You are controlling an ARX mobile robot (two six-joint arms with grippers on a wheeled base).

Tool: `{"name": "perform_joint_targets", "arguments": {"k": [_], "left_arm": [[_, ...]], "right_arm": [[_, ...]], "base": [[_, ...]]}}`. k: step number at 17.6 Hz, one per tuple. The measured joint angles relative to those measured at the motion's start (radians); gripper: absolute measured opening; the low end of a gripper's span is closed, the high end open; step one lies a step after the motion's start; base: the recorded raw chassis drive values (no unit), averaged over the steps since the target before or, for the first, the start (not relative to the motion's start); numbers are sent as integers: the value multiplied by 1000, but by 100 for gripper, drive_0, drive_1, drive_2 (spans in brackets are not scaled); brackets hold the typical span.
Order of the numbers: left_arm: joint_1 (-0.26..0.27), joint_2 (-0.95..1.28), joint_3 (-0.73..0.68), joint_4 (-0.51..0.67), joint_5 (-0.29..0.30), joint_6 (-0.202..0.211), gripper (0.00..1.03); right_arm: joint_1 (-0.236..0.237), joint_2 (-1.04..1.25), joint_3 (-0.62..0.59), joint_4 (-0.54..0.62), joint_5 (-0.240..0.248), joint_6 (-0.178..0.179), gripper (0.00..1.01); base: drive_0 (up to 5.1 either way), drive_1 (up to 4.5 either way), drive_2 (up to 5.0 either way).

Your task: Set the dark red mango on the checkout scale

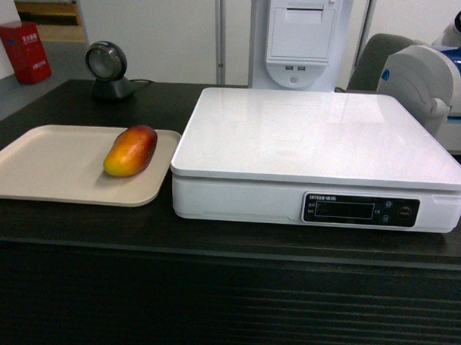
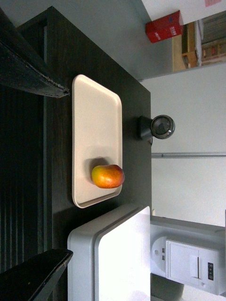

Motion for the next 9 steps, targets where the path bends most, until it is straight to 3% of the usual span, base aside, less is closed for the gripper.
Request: {"name": "perform_joint_targets", "arguments": {"k": [9], "left_arm": [[0,0,0,0,0,0,98]], "right_arm": [[0,0,0,0,0,0,98]], "base": [[0,0,0]]}}
